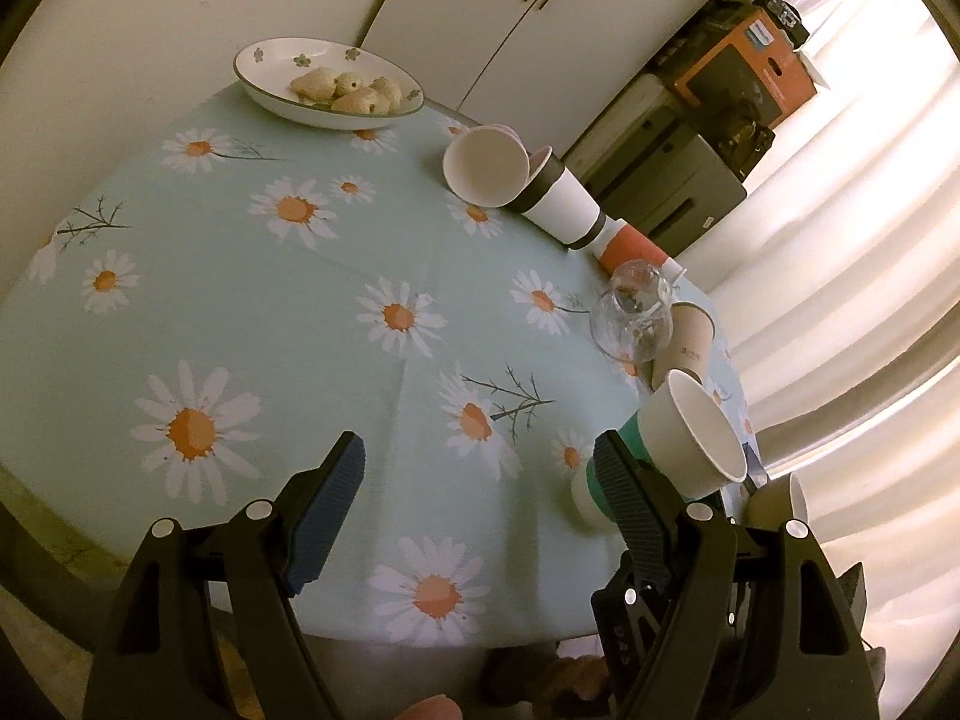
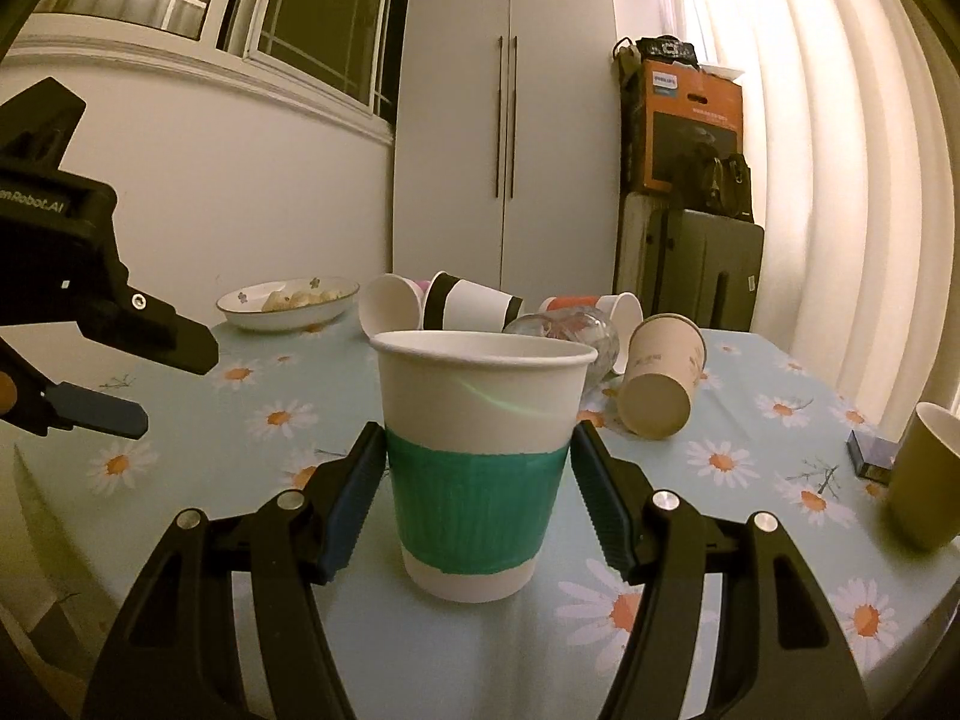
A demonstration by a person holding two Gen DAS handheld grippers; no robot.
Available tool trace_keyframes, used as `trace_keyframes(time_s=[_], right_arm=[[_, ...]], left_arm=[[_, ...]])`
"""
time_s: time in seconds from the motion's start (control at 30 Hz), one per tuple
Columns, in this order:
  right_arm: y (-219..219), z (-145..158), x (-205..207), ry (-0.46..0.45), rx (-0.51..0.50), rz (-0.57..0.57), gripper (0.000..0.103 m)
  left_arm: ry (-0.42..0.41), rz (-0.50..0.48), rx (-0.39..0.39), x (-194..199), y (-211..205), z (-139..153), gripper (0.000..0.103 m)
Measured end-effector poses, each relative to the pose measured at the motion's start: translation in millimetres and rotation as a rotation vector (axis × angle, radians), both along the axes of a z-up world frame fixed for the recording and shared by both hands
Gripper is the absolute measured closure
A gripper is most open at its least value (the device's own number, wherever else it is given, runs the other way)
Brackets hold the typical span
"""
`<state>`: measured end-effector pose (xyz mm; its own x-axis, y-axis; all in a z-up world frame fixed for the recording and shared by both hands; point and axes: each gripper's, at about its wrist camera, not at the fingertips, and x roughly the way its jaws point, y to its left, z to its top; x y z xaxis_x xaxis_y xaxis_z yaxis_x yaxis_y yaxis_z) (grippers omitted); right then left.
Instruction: Flip cup upright
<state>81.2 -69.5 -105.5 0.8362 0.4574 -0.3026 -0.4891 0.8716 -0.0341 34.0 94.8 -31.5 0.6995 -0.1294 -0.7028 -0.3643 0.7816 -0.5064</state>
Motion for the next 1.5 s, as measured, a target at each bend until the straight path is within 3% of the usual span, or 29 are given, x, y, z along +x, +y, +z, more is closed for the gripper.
trace_keyframes(time_s=[0.43,0.6,0.9,1.13,1.5], right_arm=[[-4,2,2,0.042,-0.007,0.006,0.037],[-5,1,3,0.054,0.001,0.004,0.028],[-9,7,1,0.063,0.015,0.004,0.022],[-20,24,-10,0.059,0.047,0.014,0.010],[-76,72,-45,0.029,0.093,0.013,0.005]], left_arm=[[0.012,0.006,0.005,1,-1,-3,0.026],[0.016,0.005,0.008,1,-1,-4,0.026],[0.019,0.004,0.010,2,0,-4,0.026],[0.018,0.003,0.026,-2,1,-3,0.026],[-0.064,-0.005,0.117,-27,-3,17,0.026]])
